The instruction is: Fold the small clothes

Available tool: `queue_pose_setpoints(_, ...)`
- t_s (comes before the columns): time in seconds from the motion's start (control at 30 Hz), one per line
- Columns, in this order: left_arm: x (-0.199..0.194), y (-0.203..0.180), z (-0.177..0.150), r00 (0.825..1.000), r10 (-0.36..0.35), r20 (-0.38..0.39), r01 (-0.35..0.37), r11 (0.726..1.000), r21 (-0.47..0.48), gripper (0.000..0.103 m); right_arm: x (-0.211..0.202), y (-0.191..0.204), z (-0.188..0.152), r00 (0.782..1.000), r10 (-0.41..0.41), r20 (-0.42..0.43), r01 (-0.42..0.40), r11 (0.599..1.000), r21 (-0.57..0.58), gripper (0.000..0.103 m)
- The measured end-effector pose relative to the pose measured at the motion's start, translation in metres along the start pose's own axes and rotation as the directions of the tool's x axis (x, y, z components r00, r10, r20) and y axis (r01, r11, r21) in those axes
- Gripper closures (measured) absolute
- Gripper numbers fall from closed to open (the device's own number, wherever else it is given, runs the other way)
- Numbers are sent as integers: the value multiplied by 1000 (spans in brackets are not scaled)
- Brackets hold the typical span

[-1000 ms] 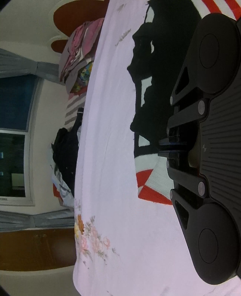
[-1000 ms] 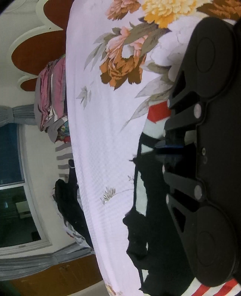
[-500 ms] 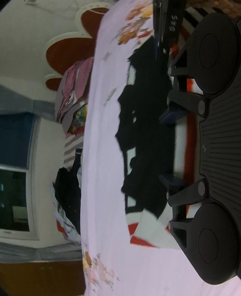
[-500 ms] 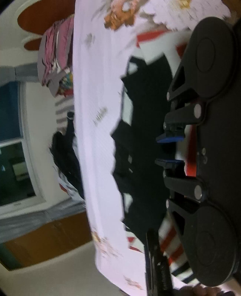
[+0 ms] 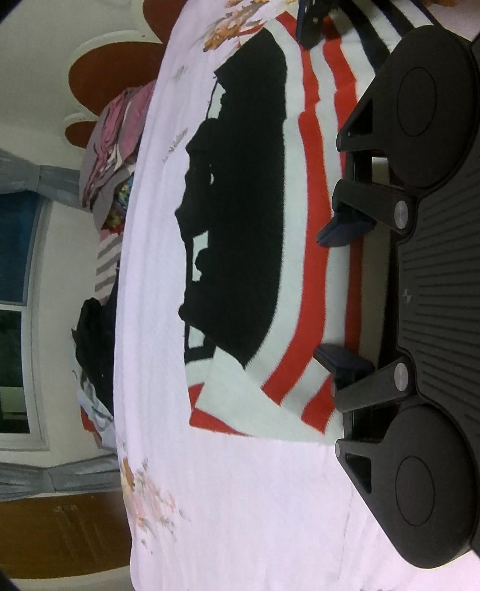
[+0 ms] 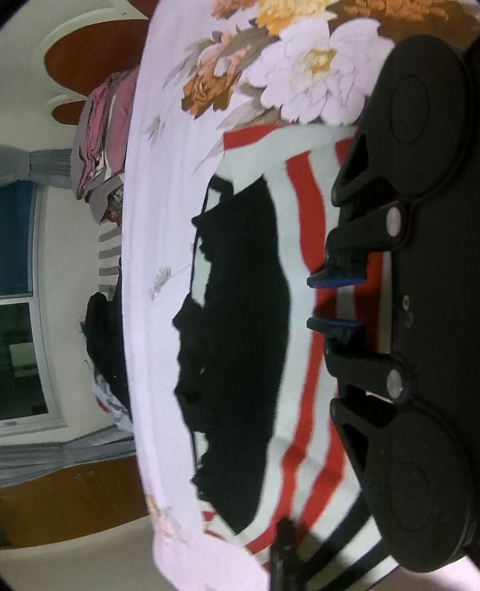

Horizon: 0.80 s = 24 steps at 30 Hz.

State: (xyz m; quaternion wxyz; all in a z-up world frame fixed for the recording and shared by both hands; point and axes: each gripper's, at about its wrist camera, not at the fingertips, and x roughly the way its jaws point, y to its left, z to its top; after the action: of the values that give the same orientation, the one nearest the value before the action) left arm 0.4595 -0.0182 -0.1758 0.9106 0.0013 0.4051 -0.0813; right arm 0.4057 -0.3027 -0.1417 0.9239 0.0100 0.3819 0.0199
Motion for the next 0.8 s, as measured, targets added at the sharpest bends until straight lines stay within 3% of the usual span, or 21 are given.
queue_pose_setpoints(0.13, -10, -2, 1, 1000, 15, -10, -15, 1000, -24, 44, -18, 5, 0, 999, 21, 29, -23, 998, 51, 77)
queue_pose_setpoints(0.4, -34, -23, -9, 1000, -25, 7, 24, 999, 20, 44, -36, 37, -7, 997, 57, 46, -58, 998, 33, 77)
queue_pose_setpoints(0.67, -31, -15, -23, 1000, -22, -18, 22, 1000, 22, 43, -32, 15, -31, 996, -85, -32, 85, 996, 22, 76)
queue_pose_setpoints(0.8, -33, -1, -31, 999, -27, -16, 27, 1000, 11, 44, -41, -3, -45, 991, -131, -28, 132, 991, 5, 77)
